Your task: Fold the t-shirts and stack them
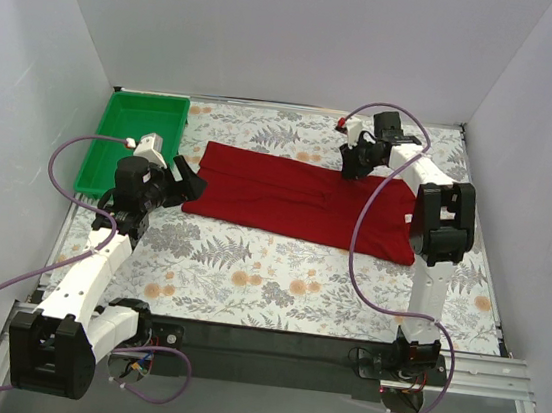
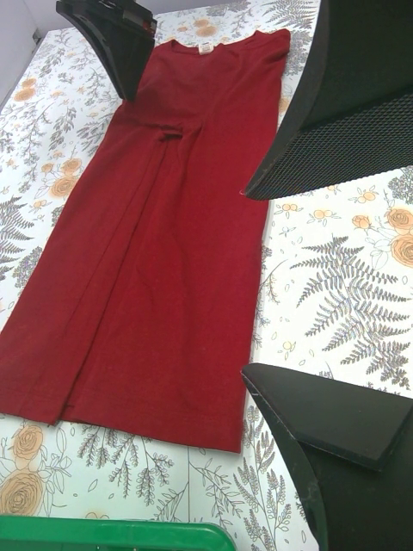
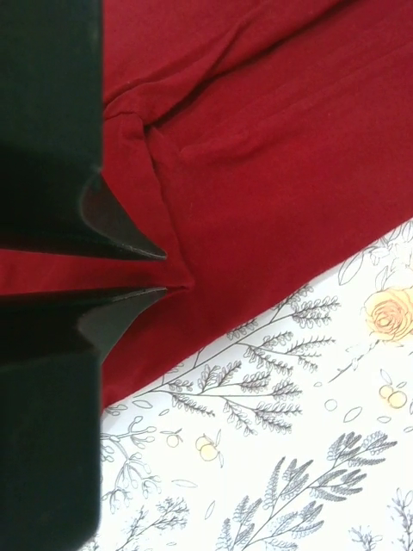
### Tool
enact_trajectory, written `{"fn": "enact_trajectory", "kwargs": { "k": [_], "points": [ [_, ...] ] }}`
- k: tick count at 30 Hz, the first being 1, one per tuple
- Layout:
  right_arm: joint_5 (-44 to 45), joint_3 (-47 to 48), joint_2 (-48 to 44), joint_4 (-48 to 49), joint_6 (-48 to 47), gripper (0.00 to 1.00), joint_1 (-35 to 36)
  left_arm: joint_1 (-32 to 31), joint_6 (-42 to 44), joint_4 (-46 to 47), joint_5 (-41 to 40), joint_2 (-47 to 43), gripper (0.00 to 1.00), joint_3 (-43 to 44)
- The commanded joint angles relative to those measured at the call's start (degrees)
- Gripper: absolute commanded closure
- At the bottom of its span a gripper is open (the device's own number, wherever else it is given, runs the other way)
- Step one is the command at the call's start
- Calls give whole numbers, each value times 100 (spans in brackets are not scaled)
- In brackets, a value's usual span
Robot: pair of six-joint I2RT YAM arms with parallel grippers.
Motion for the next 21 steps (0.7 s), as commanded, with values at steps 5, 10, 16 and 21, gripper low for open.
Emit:
{"fn": "enact_trajectory", "kwargs": {
  "k": [5, 10, 16, 21],
  "points": [
    [-497, -127, -356, 103, -339, 86, 91, 26, 72, 49, 68, -6, 29, -3],
    [-559, -136, -400, 103, -331, 96, 118, 26, 72, 49, 59, -6, 29, -3],
    [-585, -189, -514, 120, -366, 97, 118, 26, 72, 49, 68, -6, 29, -3],
    [-103, -625, -1196, 303, -217, 72, 21, 26, 64, 49, 147, 107, 29, -12]
  ]
}}
